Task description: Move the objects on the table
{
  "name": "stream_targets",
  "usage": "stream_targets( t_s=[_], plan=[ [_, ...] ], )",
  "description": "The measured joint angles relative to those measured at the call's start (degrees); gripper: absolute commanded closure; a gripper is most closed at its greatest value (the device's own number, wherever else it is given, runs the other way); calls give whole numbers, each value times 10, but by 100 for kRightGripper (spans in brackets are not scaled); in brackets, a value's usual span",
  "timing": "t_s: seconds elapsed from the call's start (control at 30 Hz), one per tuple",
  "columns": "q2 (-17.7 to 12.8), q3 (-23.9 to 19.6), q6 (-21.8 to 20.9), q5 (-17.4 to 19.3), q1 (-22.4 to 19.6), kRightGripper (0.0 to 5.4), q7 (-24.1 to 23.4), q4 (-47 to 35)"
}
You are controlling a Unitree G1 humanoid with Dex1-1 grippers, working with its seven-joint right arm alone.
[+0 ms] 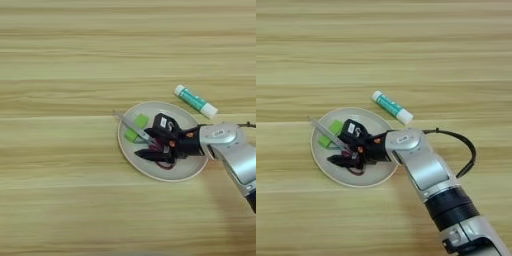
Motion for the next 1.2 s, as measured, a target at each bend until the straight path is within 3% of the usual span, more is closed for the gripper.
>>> stream_targets(
  t_s=[0.6,1.0,1.2],
  plan=[
    [0,0,11,-1,0,459,-10,-9],
    [0,-3,25,-2,1,469,-11,-23],
    [-2,-35,51,13,-1,474,-13,-59]
  ],
)
